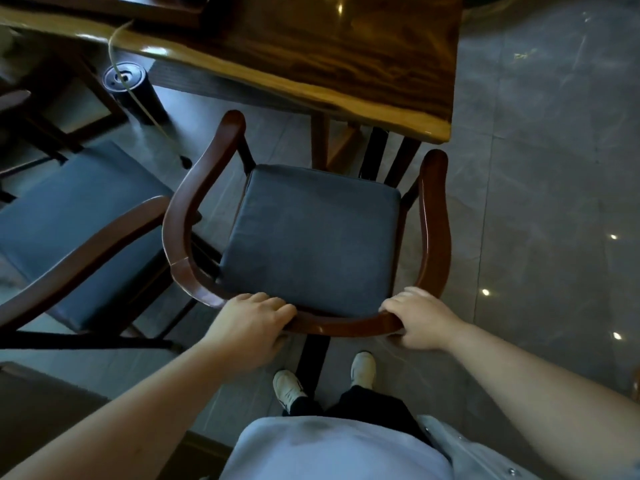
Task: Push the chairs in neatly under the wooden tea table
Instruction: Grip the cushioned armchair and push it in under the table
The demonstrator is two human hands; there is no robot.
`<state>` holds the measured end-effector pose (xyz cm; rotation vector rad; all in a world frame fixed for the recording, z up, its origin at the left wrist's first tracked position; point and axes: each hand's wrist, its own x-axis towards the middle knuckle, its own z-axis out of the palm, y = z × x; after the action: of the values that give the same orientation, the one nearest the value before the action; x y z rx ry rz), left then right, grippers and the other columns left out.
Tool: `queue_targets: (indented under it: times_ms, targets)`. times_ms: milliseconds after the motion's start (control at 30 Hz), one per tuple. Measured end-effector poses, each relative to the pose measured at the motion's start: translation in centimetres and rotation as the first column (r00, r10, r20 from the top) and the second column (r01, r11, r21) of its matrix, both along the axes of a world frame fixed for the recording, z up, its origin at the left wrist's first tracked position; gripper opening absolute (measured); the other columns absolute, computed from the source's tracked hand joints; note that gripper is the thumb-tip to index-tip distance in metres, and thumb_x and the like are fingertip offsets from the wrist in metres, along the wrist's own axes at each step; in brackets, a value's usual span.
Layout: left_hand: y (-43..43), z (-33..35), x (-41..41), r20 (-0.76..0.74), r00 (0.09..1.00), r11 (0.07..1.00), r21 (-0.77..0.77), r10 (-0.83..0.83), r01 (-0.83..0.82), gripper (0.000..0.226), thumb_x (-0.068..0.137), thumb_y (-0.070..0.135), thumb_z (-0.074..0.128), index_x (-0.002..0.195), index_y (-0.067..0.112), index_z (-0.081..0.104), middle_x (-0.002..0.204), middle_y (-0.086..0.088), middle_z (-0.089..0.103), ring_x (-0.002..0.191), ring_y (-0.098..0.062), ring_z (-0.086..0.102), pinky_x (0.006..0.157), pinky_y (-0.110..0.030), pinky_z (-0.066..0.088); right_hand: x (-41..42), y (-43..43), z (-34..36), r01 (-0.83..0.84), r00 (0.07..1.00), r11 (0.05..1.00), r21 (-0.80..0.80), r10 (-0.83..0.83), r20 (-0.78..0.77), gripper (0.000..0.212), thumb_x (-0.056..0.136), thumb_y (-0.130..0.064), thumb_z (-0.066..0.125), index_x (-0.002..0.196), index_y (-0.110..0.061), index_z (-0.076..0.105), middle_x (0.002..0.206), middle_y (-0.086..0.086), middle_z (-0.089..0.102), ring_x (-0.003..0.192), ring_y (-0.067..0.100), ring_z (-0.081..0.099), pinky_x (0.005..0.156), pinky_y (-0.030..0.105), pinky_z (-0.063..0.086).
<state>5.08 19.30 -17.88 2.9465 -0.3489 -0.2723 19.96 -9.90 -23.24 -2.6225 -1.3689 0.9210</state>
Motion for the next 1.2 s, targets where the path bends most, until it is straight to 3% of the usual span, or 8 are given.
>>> queue_targets:
  times_ms: [67,167,367,500,633,933,1100,1200]
  targets:
    - [-1.9,-0.4,0.4,-0.050,0.997,0.996,0.068,0.052,-0.048,0.024,0.072,0.040,0.063,0.090,0.023,0.064,0.080,0.006,0.067,0.070,-0.024,0.063,0.063,-0.037,0.053,2.4,-0.7,-0.3,-0.155,0.986,0.980,-0.125,0.161,0.046,0.038,0.074,-0.041,0.065,0.110,-0.031,0.061,0.109,-0.009,0.064,0.111,0.014,0.055,0.111,0.039,0.027]
    - [-3.1,-0.5,0.7,-0.087,0.986,0.984,0.121,0.142,-0.131,0.022,0.068,0.033,0.073,0.086,0.024,0.064,0.077,0.007,0.067,0.066,-0.024,0.064,0.060,-0.035,0.052,6.1,-0.8,-0.1,-0.371,0.909,0.888,-0.272,0.407,0.090,0.047,0.073,-0.051,0.062,0.114,-0.028,0.062,0.109,-0.004,0.064,0.108,0.020,0.056,0.101,0.039,0.036]
    - [-4.4,-0.7,1.8,-0.193,0.966,0.976,0.160,0.174,-0.144,0.025,0.082,0.039,0.050,0.104,0.033,0.060,0.094,0.012,0.065,0.086,-0.018,0.063,0.074,-0.035,0.049,9.5,1.2,-0.6,-0.635,0.759,0.708,-0.308,0.646,-0.081,0.063,0.069,-0.074,0.059,0.107,-0.023,0.061,0.101,-0.002,0.062,0.091,0.021,0.060,0.081,0.039,0.049]
    - [-4.1,-0.5,1.7,-0.242,0.954,0.981,0.125,0.175,-0.148,0.033,0.079,0.042,0.039,0.104,0.038,0.060,0.095,0.015,0.065,0.089,-0.014,0.062,0.076,-0.035,0.050,9.9,1.4,-1.2,-0.677,0.731,0.687,-0.265,0.671,-0.127,0.059,0.070,-0.076,0.057,0.095,-0.024,0.063,0.088,-0.003,0.056,0.069,0.013,0.049,0.057,0.030,0.043]
    - [-3.8,0.1,2.0,-0.280,0.945,0.980,0.152,0.169,-0.130,0.026,0.081,0.042,0.044,0.102,0.040,0.058,0.092,0.017,0.063,0.087,-0.010,0.061,0.071,-0.032,0.049,9.4,1.2,-1.4,-0.607,0.794,0.750,-0.263,0.586,-0.160,0.048,0.070,-0.067,0.064,0.095,-0.026,0.065,0.088,-0.004,0.053,0.073,0.013,0.049,0.062,0.032,0.047]
    - [-4.6,0.1,2.5,-0.299,0.943,0.985,0.134,0.147,-0.112,0.027,0.082,0.036,0.046,0.106,0.038,0.058,0.093,0.017,0.062,0.087,-0.010,0.060,0.073,-0.032,0.049,9.1,0.2,-1.1,-0.595,0.803,0.748,-0.293,0.560,-0.202,0.043,0.070,-0.061,0.066,0.098,-0.028,0.062,0.089,-0.005,0.050,0.067,0.009,0.045,0.057,0.031,0.041]
    - [-4.6,0.2,2.2,-0.273,0.954,0.987,0.125,0.128,-0.096,0.028,0.084,0.040,0.049,0.112,0.036,0.056,0.097,0.015,0.062,0.091,-0.013,0.058,0.073,-0.034,0.050,8.5,-0.1,-0.1,-0.559,0.826,0.746,-0.362,0.539,-0.166,0.061,0.075,-0.065,0.061,0.122,-0.028,0.055,0.105,0.000,0.054,0.093,0.020,0.055,0.081,0.039,0.044]
    - [-3.9,0.5,1.7,-0.213,0.976,0.996,0.082,0.054,-0.037,0.043,0.079,0.052,0.052,0.118,0.032,0.054,0.100,0.013,0.063,0.093,-0.015,0.060,0.074,-0.035,0.052,7.2,-0.3,0.6,-0.460,0.888,0.841,-0.284,0.436,-0.148,0.079,0.071,-0.076,0.055,0.135,-0.029,0.044,0.124,0.001,0.053,0.116,0.024,0.051,0.097,0.044,0.038]
